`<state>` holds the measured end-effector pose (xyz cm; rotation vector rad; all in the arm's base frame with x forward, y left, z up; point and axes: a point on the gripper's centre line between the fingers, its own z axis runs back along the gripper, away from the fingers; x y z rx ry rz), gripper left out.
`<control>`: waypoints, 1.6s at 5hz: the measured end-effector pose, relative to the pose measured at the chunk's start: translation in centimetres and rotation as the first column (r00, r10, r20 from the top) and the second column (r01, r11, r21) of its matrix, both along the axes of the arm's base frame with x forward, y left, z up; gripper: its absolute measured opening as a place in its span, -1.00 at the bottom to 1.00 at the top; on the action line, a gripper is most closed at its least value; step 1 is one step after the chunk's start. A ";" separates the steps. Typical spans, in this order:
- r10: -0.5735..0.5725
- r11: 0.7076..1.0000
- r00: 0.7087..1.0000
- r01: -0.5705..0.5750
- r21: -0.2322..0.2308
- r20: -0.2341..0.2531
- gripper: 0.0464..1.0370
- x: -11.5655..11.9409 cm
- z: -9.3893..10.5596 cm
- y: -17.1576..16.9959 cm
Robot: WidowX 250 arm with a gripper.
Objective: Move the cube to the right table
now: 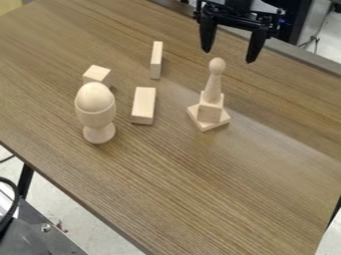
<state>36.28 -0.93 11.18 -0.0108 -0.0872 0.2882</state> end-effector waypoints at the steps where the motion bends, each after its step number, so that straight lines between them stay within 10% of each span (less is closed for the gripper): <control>1: 0.073 0.997 0.996 -0.074 0.009 0.048 0.92 0.7 1.0 2.9; 3: 0.223 0.975 0.970 -0.223 -0.014 0.101 0.92 0.7 1.2 8.8; 5: 0.254 0.966 0.966 -0.256 0.030 0.046 0.92 -1.6 -0.8 12.0; 8: 0.036 0.994 0.996 -0.028 0.101 -0.076 0.92 -3.2 -1.3 14.6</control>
